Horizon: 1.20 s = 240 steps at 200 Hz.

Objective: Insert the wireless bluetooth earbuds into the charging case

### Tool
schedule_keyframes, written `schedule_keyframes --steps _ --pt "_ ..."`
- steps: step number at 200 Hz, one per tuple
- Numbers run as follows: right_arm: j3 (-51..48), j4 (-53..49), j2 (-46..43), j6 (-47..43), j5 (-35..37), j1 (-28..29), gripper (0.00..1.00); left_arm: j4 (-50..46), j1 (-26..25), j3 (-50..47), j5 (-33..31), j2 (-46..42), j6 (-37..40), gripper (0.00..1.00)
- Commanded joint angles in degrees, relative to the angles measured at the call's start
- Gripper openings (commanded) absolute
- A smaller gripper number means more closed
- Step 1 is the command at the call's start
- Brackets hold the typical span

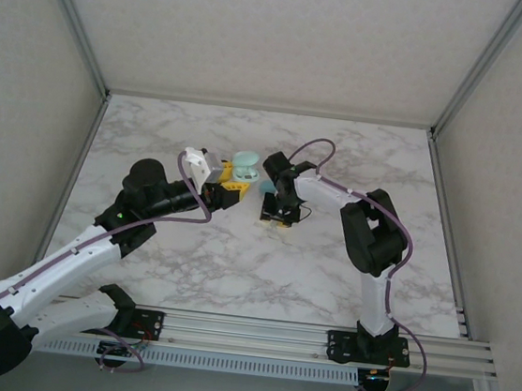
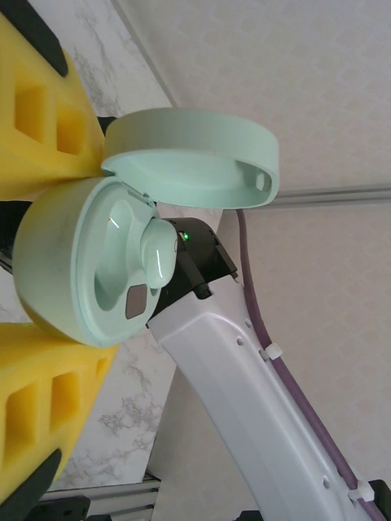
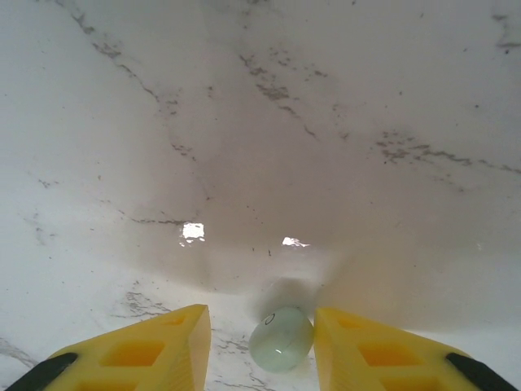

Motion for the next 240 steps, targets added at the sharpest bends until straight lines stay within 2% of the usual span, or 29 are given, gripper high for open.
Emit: schedule_keyframes --steps 1,83,240 --pt "2.3 -2.0 1.8 -1.6 1.4 0.4 0.39 0.3 -0.5 0.7 0.1 0.0 0.2 0.2" --pt "5.7 -6.7 4.2 -6.3 4.0 0.7 0.35 0.1 -0.5 0.3 -0.2 -0.3 0.3 0.2" --pt "9.6 -13.2 7.2 -12.1 7.3 2.2 0.2 -0.1 -0.5 0.6 -0.2 -0.6 0.2 0.19"
